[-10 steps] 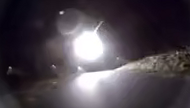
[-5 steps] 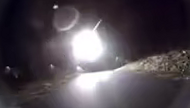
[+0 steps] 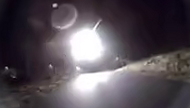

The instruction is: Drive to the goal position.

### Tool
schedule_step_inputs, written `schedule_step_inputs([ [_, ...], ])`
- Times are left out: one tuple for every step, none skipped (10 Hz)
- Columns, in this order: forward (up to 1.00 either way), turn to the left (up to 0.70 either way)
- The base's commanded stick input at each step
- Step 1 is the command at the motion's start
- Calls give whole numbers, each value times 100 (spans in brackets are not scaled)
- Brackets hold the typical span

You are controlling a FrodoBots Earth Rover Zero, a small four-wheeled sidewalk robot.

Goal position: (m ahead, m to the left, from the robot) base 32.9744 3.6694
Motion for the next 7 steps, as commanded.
schedule_step_inputs([
  [100, 3],
  [100, 3],
  [100, 3],
  [100, 3],
  [100, 3],
  [100, 3],
  [100, 3],
])
